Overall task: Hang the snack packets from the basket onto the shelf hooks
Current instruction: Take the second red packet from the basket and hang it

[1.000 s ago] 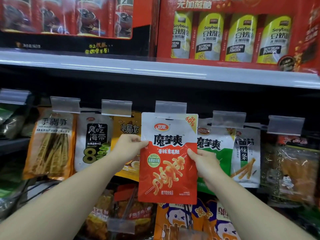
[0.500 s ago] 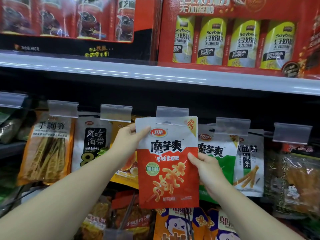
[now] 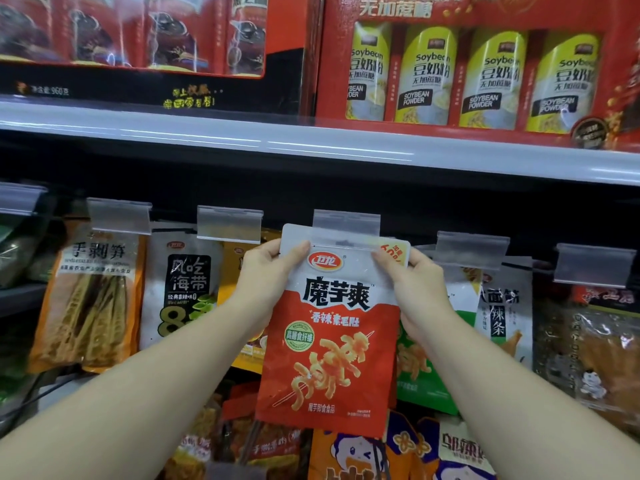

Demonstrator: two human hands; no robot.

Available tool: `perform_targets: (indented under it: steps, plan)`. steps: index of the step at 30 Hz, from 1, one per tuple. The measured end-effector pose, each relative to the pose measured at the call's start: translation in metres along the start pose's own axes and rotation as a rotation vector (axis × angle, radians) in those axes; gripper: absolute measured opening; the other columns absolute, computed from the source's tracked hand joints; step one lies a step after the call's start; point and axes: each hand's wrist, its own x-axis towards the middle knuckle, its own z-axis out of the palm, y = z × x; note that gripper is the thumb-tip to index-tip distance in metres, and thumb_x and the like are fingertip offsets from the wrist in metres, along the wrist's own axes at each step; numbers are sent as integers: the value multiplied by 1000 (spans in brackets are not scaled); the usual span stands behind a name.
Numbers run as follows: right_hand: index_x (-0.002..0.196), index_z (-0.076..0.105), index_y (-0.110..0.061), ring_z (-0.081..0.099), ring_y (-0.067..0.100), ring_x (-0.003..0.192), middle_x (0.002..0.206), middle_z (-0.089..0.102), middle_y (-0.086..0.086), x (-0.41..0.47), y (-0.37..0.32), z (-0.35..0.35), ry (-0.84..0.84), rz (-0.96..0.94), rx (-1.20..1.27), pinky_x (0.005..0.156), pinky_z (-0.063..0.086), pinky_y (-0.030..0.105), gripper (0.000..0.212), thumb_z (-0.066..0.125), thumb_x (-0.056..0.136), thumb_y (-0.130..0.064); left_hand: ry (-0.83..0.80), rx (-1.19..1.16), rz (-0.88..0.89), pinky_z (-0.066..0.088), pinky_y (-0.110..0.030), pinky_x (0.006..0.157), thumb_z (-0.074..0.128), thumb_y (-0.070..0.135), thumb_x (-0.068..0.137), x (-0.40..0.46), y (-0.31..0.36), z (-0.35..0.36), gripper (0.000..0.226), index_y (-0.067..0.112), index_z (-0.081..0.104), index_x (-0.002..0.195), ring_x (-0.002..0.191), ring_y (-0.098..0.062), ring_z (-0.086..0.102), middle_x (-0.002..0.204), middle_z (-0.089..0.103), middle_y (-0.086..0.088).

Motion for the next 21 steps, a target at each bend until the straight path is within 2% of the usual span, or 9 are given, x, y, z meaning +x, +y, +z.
perform_targets:
  steps: [4,6,9,13,17,19,21]
  plan:
    - [102,68,-16,71,28,89,102,72,10,9,4,5,30,39,5,80,57,50,22,71,83,-27,39,-7,-31,61,-42,67,65,32,89,7,-4,5,19,17,67,101,72,-27,74,85,77,-7]
    - [98,68,-16,70,29,91,98,73,9,13,5,8,25,27,-14,83,56,51,17,70,85,-26,66,-19,-40,61,-40,64,65,31,89,11,-7,5,18,17,67,100,71,-26,74,83,77,-7]
    - [95,69,-17,69,29,92,94,74,7,19,8,11,25,26,-70,85,54,52,13,69,85,-26,83,-30,-59,61,-46,70,65,29,89,14,-12,2,19,14,68,100,74,-29,74,85,76,-10]
    - [82,68,-20,68,34,91,90,73,10,27,16,10,59,29,-109,85,54,55,8,71,83,-28,76,21,-60,59,-51,76,66,29,89,18,-17,4,18,13,70,96,77,-30,74,85,76,-10]
    - [73,65,-16,69,37,86,88,73,18,30,20,11,102,41,-154,79,54,58,16,72,82,-28,90,43,-58,60,-49,73,66,28,89,23,-20,6,18,12,70,95,75,-28,74,84,76,-9]
    - [78,63,-9,65,30,78,89,70,23,31,20,12,119,38,-182,80,53,54,22,72,82,-29,87,54,-57,61,-44,69,66,29,89,26,-22,6,18,13,70,95,72,-26,74,82,77,-7]
    - [89,61,0,56,27,74,82,65,17,30,19,14,137,37,-204,77,53,48,31,71,83,-29,86,66,-55,62,-37,64,65,29,89,28,-24,6,18,13,69,96,69,-22,74,79,77,-5]
